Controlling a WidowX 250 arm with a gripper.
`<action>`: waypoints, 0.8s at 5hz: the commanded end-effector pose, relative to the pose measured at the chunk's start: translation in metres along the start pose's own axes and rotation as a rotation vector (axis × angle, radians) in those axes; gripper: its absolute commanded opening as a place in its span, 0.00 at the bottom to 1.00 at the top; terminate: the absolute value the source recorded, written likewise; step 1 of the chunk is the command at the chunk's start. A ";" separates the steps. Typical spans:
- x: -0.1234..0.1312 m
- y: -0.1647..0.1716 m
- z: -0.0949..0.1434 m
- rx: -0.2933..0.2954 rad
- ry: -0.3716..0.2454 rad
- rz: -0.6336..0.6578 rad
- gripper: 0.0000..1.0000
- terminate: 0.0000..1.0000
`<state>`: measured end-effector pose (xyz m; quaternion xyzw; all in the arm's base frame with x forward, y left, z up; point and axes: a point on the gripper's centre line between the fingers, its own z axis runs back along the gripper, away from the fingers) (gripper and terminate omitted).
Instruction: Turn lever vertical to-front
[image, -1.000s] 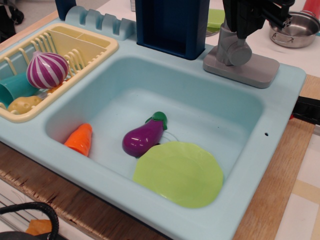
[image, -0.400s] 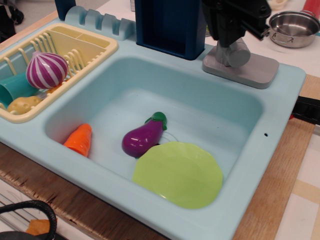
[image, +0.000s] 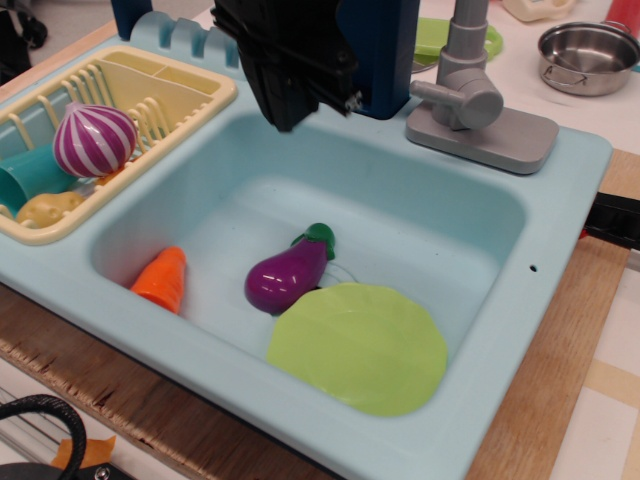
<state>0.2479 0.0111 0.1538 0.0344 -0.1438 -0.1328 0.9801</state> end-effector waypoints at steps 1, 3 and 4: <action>-0.021 0.014 -0.008 -0.012 0.001 0.064 0.00 0.00; -0.030 0.006 0.004 -0.031 0.049 0.061 1.00 0.00; -0.030 0.006 0.004 -0.031 0.049 0.061 1.00 1.00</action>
